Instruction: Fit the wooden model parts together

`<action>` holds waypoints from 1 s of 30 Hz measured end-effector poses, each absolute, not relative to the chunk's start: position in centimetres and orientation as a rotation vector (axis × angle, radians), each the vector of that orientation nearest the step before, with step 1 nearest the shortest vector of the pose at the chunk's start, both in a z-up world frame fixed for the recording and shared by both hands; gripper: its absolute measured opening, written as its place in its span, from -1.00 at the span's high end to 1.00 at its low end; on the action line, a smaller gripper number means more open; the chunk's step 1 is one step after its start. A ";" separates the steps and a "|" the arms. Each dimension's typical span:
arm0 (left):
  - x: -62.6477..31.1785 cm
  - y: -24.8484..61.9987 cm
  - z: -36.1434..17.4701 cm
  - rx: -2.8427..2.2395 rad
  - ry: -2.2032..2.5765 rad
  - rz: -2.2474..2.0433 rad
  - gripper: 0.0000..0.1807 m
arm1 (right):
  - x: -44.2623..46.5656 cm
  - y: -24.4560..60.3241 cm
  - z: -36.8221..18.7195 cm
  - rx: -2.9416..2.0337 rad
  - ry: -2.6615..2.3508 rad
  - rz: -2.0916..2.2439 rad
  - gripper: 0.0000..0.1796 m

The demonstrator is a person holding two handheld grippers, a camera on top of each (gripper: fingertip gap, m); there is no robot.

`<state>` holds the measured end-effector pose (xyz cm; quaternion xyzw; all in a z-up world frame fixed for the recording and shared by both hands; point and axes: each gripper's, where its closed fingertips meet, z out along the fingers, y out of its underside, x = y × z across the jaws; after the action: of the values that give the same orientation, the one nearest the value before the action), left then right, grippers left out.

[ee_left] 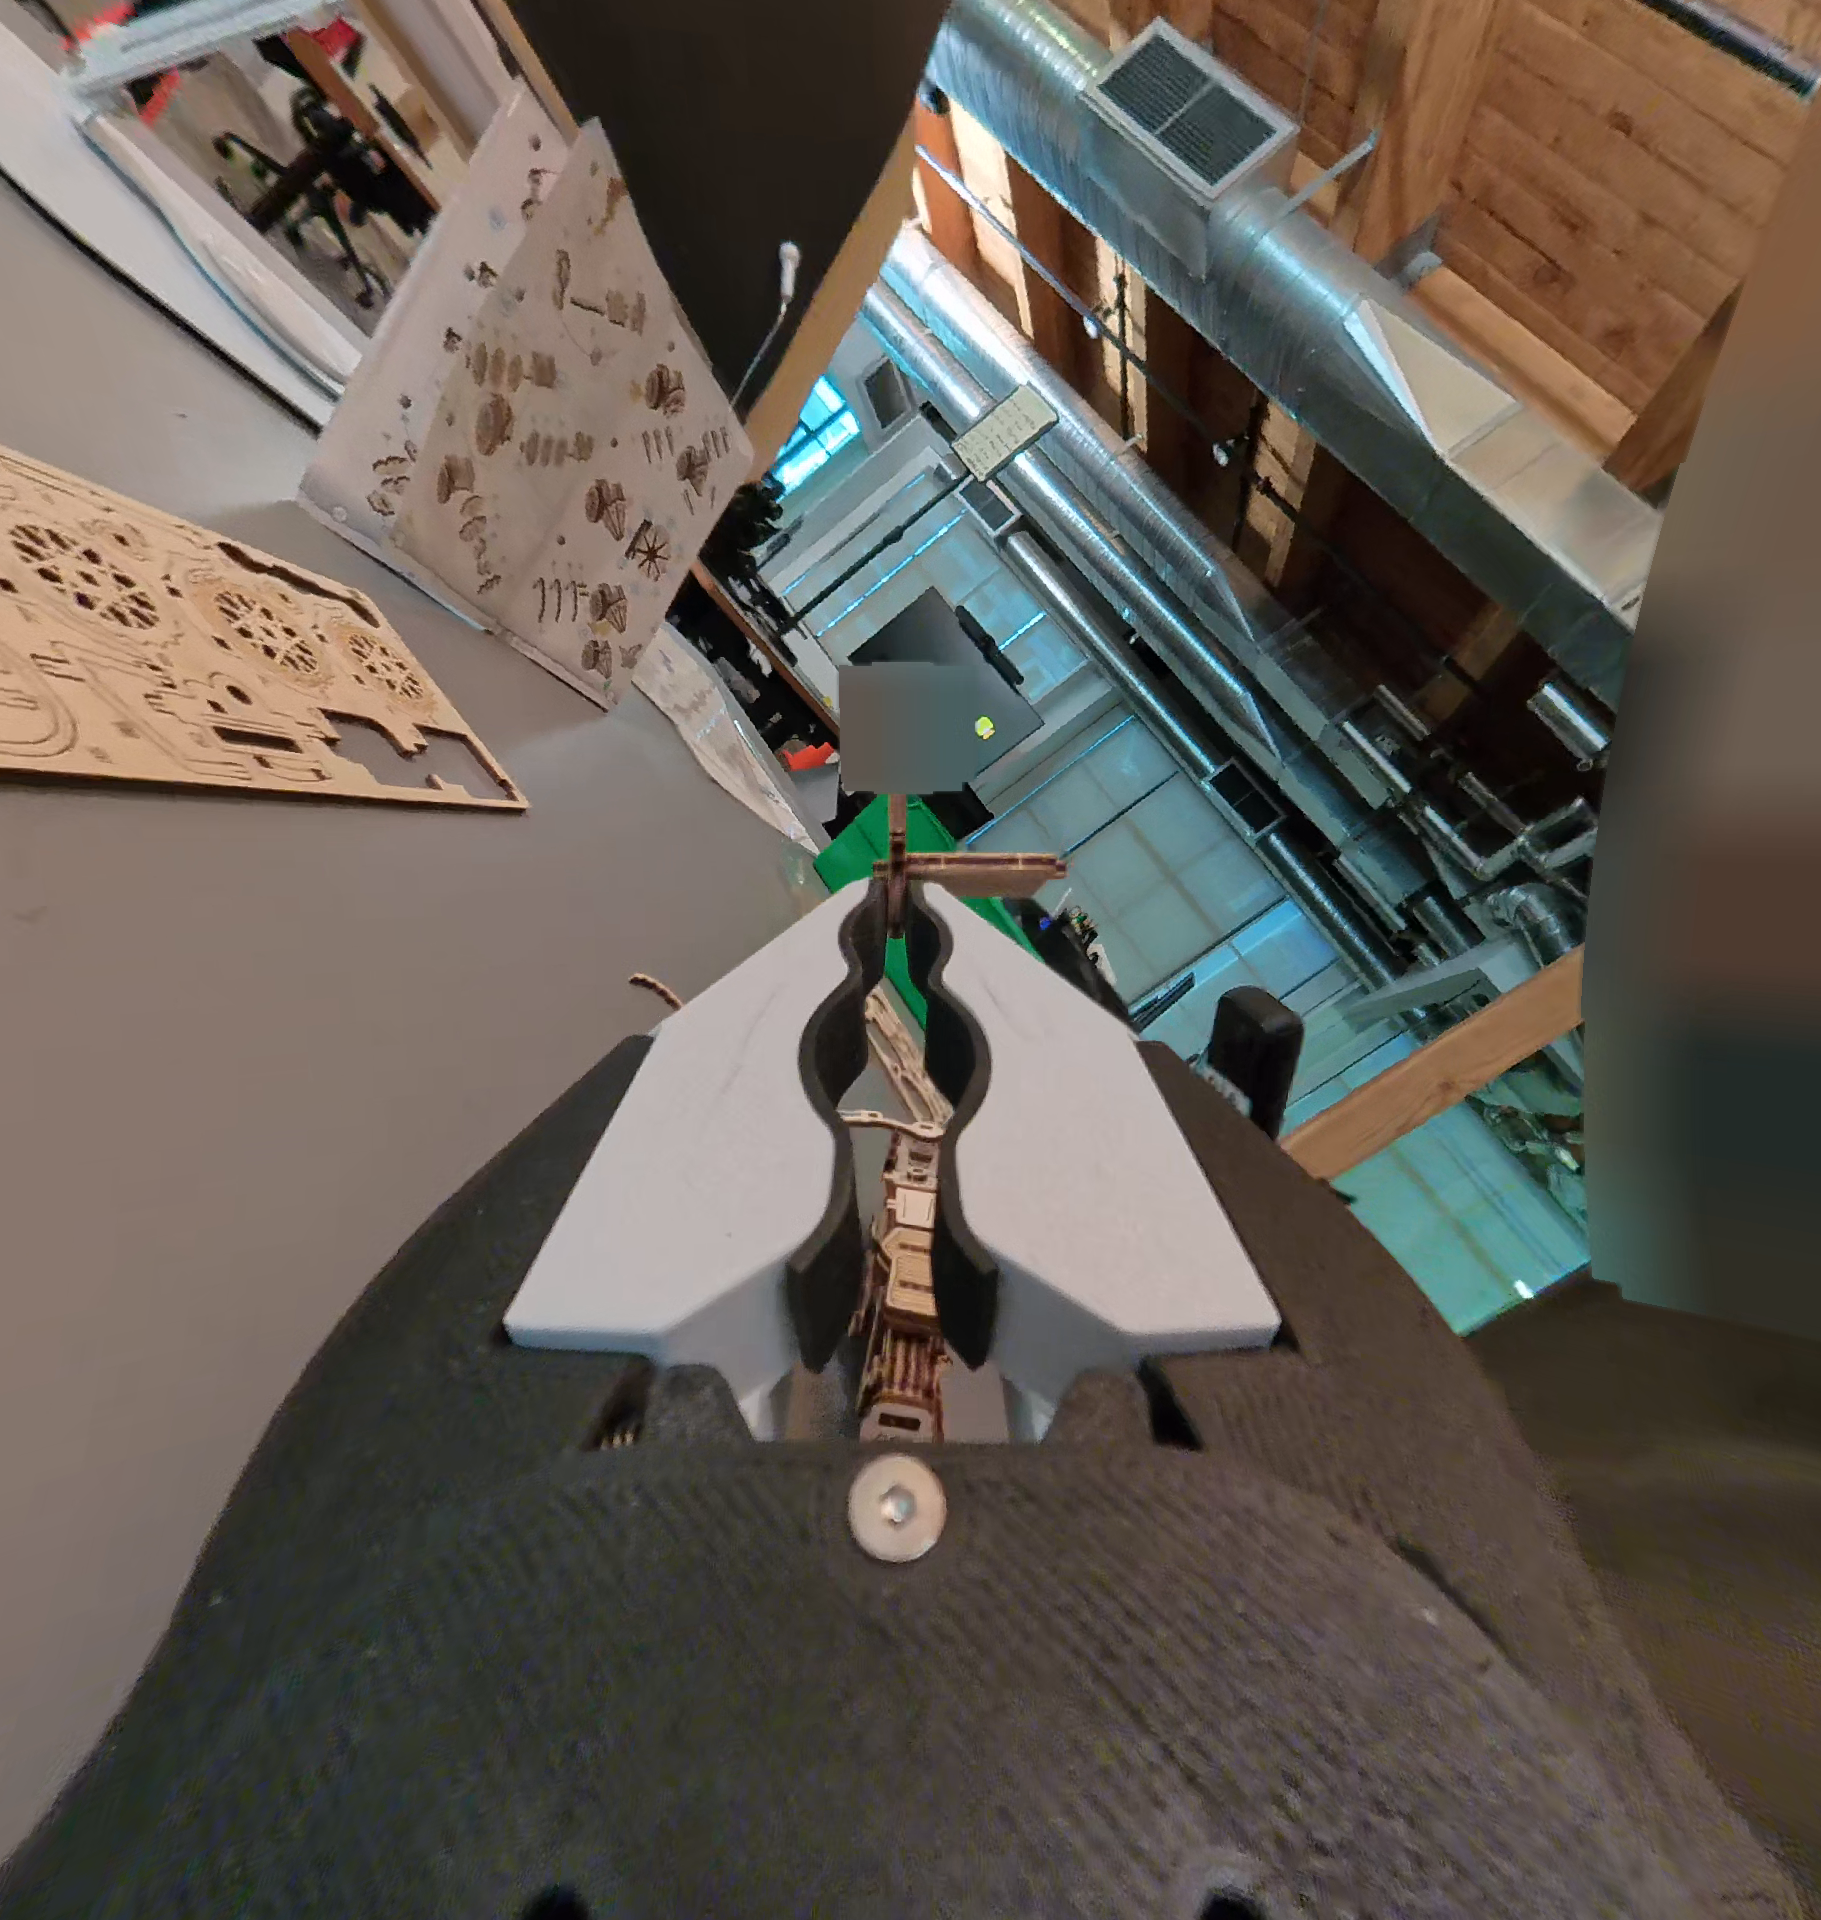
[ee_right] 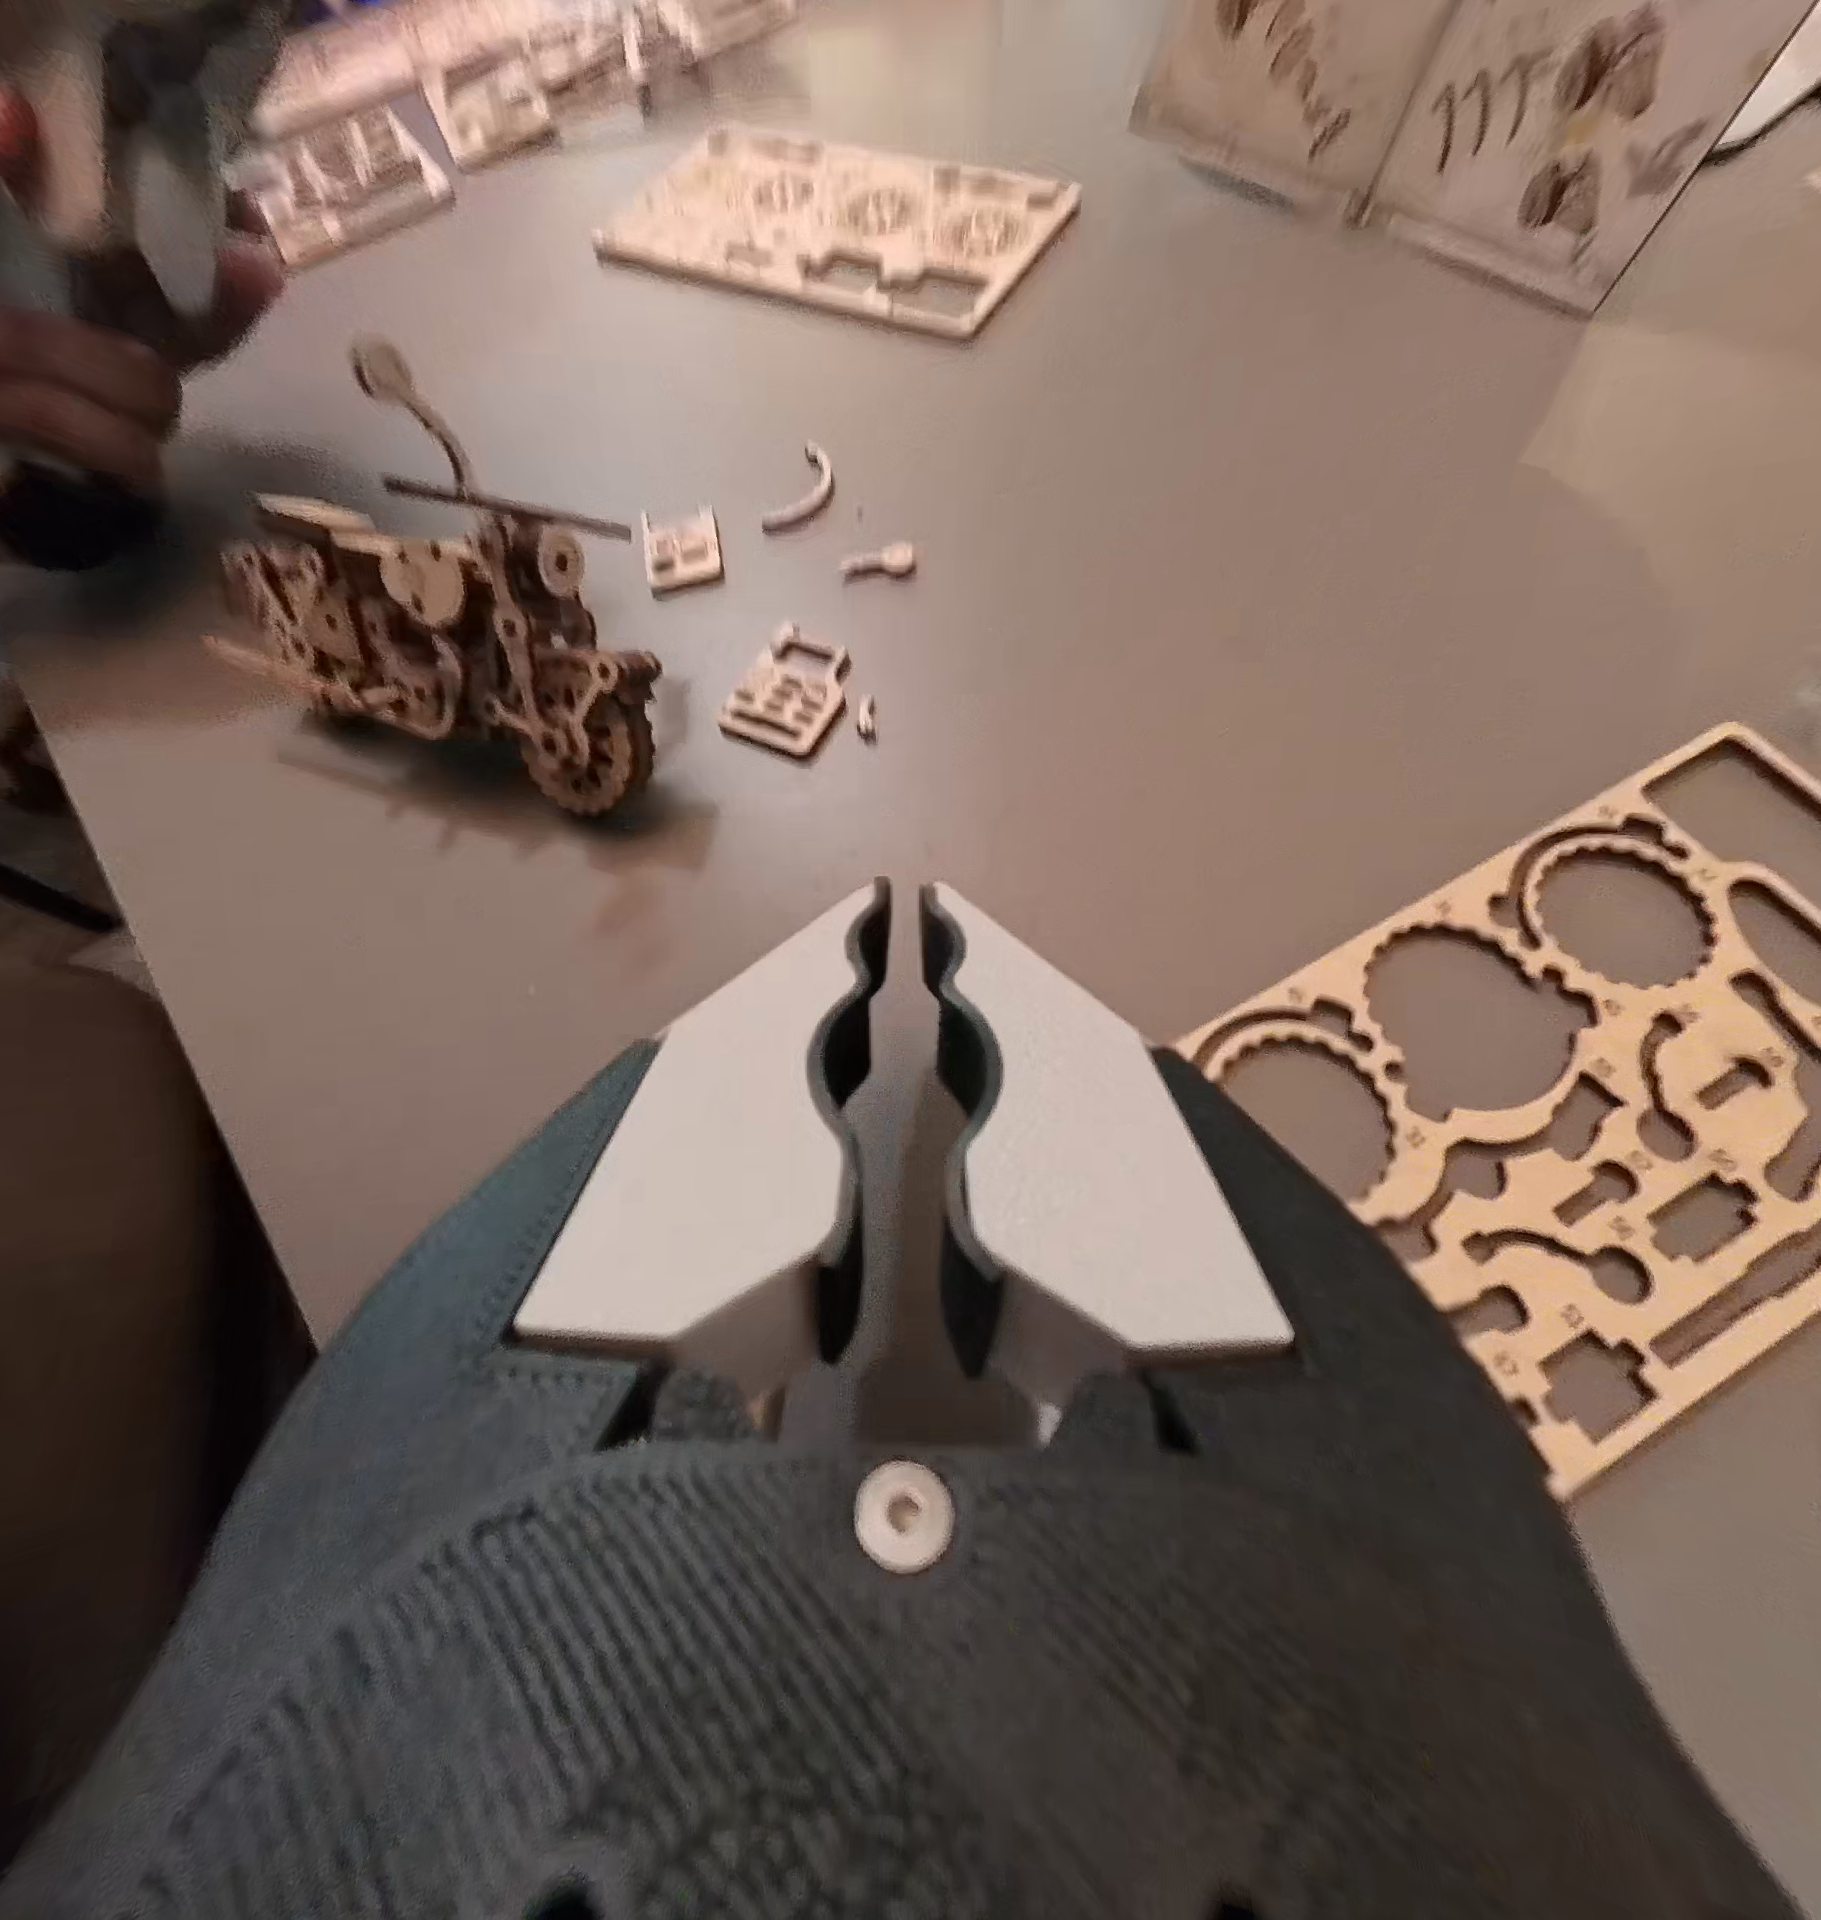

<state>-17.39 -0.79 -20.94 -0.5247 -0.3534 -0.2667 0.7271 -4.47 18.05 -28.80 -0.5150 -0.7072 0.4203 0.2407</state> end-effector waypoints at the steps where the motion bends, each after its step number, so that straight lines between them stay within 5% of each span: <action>1: -17.2 -0.5 -21.0 -1.180 -0.772 -0.568 1.00 | -4.8 17.9 -28.0 -1.391 -1.899 1.201 0.93; 9: -15.6 1.5 -20.2 -1.327 -0.625 -0.406 1.00 | -8.1 13.8 -20.1 -1.220 -1.822 1.513 0.78; 13: -15.3 1.9 -15.9 -1.195 -0.620 -0.491 1.00 | -11.1 10.9 -16.5 -1.202 -1.792 1.644 0.46; 30: -10.7 3.0 -16.0 -1.253 -0.407 -0.592 1.00 | -11.3 3.2 -16.1 -1.369 -2.042 2.261 0.77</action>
<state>-10.68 3.01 -16.00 -0.5735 -0.1862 -0.2709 0.7503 -11.33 3.19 -16.11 -0.4079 -0.6085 0.6735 -0.0990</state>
